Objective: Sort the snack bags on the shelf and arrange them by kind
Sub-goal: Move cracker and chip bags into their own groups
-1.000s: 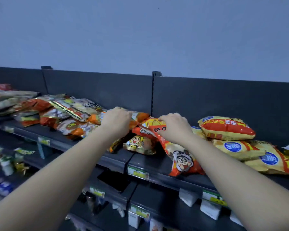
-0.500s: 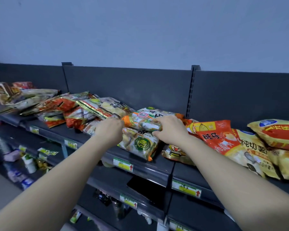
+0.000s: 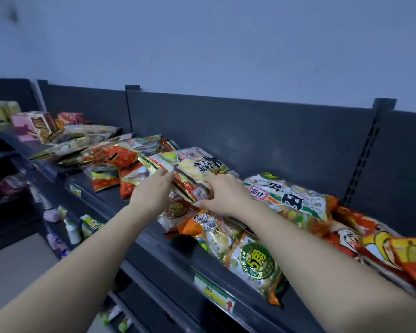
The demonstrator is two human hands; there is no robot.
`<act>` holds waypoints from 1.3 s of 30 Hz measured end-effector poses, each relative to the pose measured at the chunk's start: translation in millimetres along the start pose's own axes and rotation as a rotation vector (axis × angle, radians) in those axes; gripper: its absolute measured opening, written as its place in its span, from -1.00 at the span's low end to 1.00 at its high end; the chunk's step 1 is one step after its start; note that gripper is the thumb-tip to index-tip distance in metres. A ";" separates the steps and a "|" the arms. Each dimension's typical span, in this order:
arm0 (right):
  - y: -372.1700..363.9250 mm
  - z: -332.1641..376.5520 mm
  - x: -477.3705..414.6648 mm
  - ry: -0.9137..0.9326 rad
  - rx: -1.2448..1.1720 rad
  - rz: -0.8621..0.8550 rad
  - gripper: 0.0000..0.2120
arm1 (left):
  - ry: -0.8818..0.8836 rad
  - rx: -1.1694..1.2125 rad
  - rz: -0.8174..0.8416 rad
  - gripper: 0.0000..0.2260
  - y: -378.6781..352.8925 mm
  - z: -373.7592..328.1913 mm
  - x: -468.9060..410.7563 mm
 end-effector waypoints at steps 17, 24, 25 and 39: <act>12.3 33.4 -85.9 -0.349 -0.166 -0.424 -0.91 | 0.004 0.703 -0.327 -0.22 -26.6 78.0 -78.1; -8.0 65.7 -85.9 -0.289 -0.311 -0.729 -0.59 | 0.400 2.037 0.453 -0.15 2.5 102.8 -108.6; -11.0 69.0 -85.9 -0.261 -0.297 -0.770 -0.57 | 0.406 2.065 0.538 -0.11 6.0 111.3 -111.6; -75.3 57.9 -101.2 -0.681 -0.249 0.229 0.00 | 0.316 1.986 0.493 -0.82 6.7 176.3 -112.6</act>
Point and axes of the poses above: each hand's wrist, its own x-axis away from the middle knuckle, its own y-axis out of the back of the hand, z = x × y, the point moved 1 cm from there along -x, towards the middle knuckle
